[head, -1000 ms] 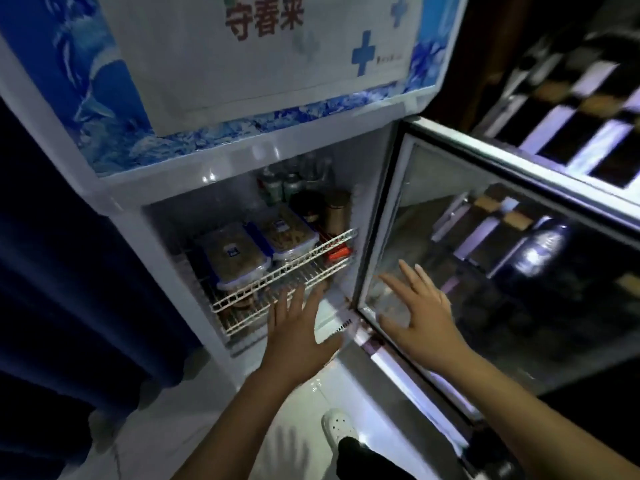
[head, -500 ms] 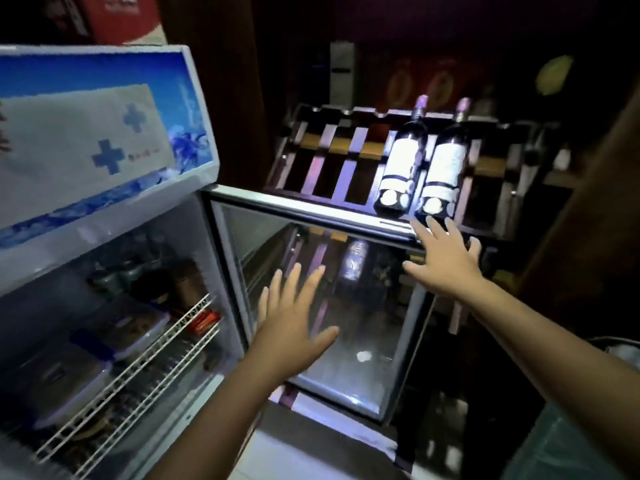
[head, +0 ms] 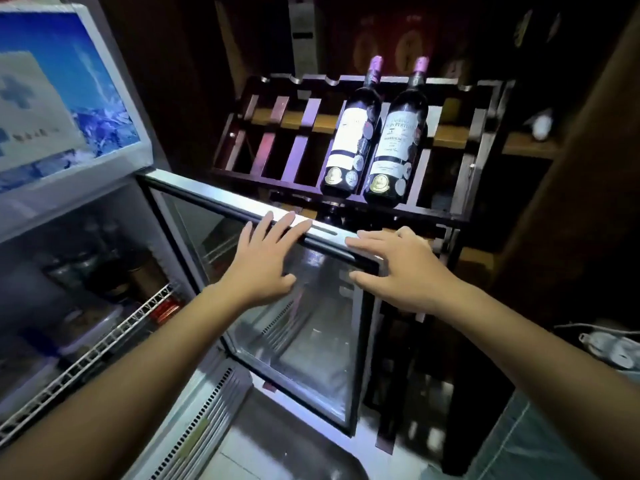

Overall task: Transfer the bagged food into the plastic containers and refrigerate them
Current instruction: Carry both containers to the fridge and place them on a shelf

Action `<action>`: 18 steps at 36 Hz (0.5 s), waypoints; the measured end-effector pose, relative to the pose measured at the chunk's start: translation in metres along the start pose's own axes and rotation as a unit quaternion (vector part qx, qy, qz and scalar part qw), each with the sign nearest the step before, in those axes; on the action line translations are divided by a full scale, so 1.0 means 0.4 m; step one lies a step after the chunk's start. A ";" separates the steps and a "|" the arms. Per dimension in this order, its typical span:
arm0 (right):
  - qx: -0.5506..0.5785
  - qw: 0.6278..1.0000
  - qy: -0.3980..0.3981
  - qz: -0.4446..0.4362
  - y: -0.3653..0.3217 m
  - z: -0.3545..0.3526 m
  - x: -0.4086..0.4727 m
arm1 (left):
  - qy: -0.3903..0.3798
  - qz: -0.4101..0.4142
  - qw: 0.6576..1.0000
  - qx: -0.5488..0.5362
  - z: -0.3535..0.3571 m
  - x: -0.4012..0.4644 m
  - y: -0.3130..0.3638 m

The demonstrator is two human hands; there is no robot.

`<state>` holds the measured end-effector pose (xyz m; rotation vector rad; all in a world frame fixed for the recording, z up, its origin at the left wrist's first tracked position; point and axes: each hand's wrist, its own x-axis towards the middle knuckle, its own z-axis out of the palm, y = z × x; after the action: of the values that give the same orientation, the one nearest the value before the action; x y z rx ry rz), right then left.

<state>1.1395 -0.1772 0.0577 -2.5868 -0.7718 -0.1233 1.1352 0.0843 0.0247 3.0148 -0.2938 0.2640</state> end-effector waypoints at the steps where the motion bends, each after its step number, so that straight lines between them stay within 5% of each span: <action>1: 0.028 0.999 -0.017 -0.013 -0.006 -0.010 -0.007 | 0.001 0.003 1.000 -0.021 -0.008 -0.022 -0.011; 5: 0.165 0.975 -0.126 -0.079 -0.021 -0.047 -0.016 | -0.005 0.007 0.992 -0.126 -0.058 -0.119 -0.045; 10: 0.296 0.882 -0.340 -0.137 -0.038 -0.044 0.017 | 0.018 0.001 0.976 -0.216 -0.104 -0.245 -0.102; 18: 0.208 0.901 -0.295 -0.238 -0.220 0.125 0.124 | 0.045 -0.081 0.962 -0.257 -0.155 -0.461 -0.177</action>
<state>1.1319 -0.0648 0.0563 -1.9751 -1.4549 0.6416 0.9609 0.1942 0.0461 2.4874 -0.0847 0.2605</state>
